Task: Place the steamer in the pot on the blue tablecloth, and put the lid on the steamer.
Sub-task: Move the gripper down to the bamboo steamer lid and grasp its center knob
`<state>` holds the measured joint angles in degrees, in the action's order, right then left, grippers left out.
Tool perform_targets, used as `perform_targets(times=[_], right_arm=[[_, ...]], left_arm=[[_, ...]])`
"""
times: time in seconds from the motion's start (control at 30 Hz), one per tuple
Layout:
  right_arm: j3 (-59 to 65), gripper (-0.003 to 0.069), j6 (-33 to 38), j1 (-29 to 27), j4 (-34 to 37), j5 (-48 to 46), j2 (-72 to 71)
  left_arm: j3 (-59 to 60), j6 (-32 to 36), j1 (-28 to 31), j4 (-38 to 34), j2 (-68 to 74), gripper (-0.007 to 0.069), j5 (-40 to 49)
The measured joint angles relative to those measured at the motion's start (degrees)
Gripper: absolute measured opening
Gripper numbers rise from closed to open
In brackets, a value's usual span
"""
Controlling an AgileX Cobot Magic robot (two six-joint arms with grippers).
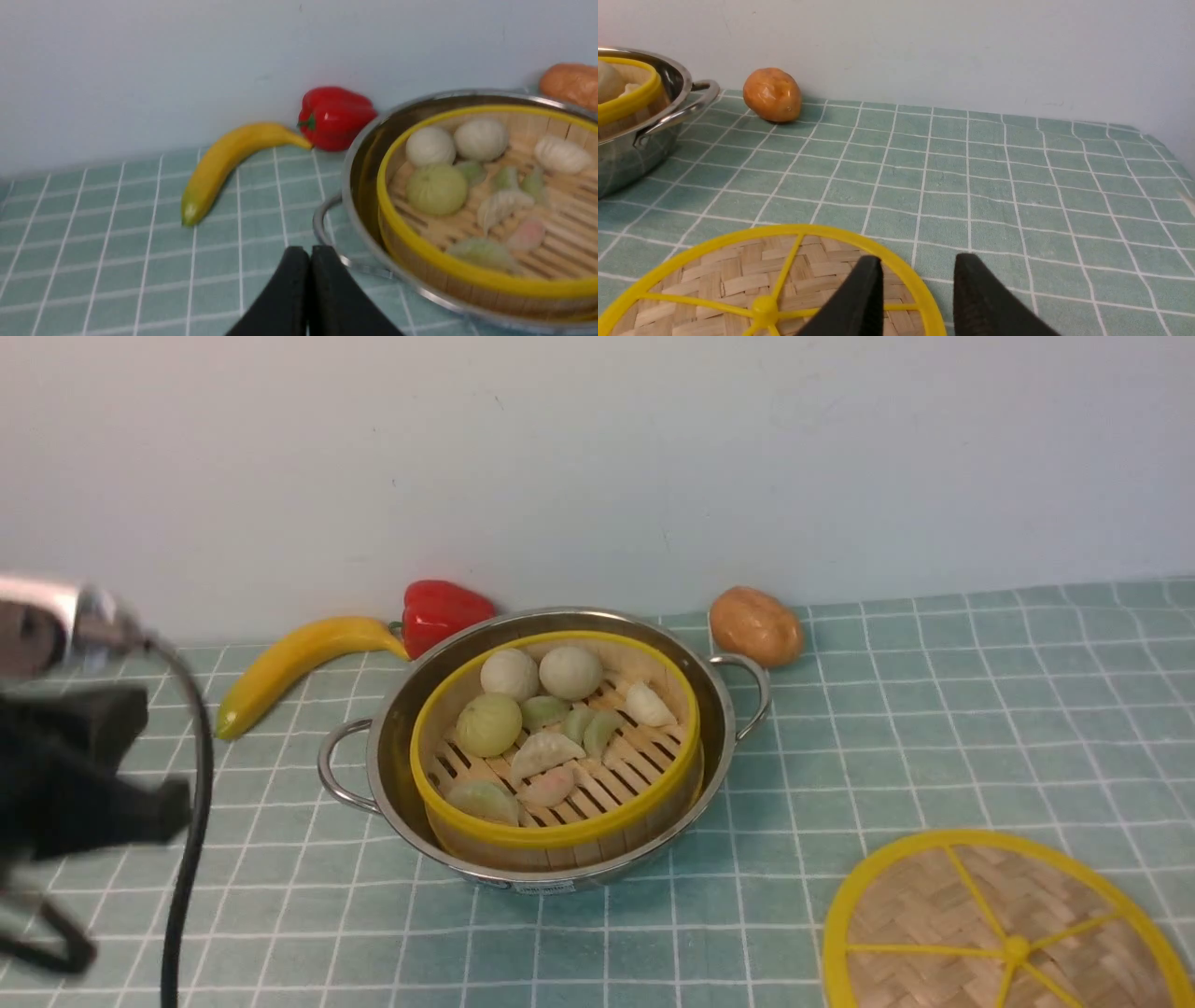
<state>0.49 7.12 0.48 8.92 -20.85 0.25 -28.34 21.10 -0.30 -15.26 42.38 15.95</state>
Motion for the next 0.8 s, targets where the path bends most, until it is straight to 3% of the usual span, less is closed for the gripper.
perform_targets(times=[0.23,0.43,0.8], right_arm=[[0.0,0.024,0.0,0.0,0.0,0.0,0.0],[0.0,0.024,0.0,0.0,0.0,0.0,0.0],[0.0,0.0242,0.0,0.0,0.0,0.15,0.0]], left_arm=[[19.55,1.83,1.17,-0.21,-24.96,0.0013,-1.04],[25.38,3.32,2.27,0.36,-39.43,0.0022,3.91],[28.14,3.45,2.39,1.14,-42.31,0.0032,7.96]])
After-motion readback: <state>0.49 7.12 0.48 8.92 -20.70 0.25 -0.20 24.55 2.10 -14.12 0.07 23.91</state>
